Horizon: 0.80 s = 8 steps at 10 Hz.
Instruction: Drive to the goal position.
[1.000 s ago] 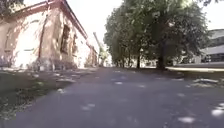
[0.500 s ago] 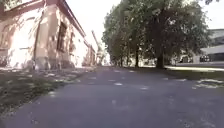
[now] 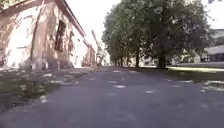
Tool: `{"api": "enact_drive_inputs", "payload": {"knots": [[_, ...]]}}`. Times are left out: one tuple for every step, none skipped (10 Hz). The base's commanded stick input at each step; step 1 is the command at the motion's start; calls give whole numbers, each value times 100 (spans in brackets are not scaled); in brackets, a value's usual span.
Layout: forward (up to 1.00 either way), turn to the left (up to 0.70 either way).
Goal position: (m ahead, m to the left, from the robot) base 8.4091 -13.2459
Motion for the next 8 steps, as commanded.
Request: {"api": "enact_drive_inputs", "payload": {"knots": [[8, 0], [0, 0], [0, 0], [0, 0], [0, 0], [0, 0], [0, 0], [0, 0]]}}
